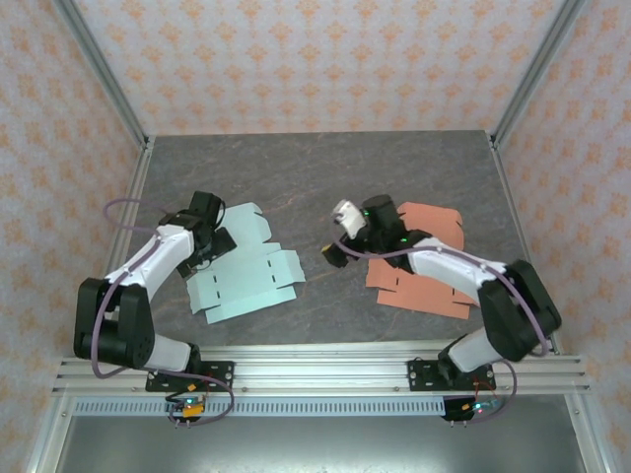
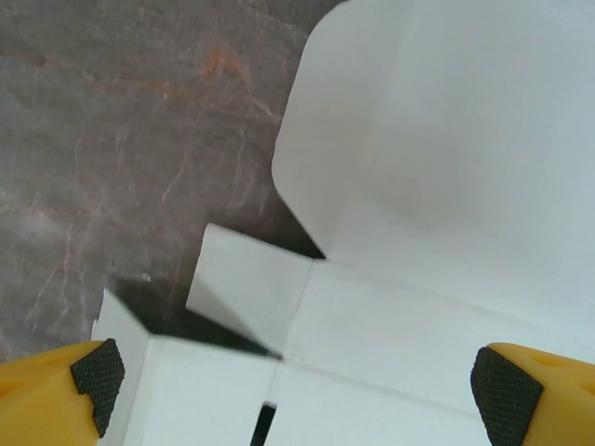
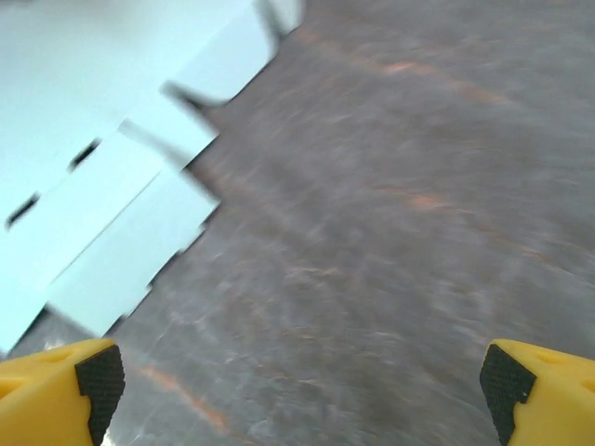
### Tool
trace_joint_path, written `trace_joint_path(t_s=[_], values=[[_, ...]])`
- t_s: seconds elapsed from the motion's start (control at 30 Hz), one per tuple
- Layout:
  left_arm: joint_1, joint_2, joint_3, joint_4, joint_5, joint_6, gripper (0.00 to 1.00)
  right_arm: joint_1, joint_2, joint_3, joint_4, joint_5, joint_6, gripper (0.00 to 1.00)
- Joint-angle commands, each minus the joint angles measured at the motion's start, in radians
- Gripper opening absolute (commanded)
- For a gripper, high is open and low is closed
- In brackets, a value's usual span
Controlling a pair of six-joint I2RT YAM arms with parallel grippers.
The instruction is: Fold the paper box
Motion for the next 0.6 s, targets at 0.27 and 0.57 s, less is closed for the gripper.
trace_joint_path(t_s=[0.27, 0.57], values=[[-0.042, 0.151, -0.057, 0.045, 0.151, -0.061, 1.0, 0.19, 0.171, 0.054, 0.021, -0.052, -0.323, 0.99], [-0.051, 0.238, -0.032, -0.02, 0.105, -0.061, 1.0, 0.283, 0.178, -0.116, 0.39, 0.25, -0.418, 1.0]])
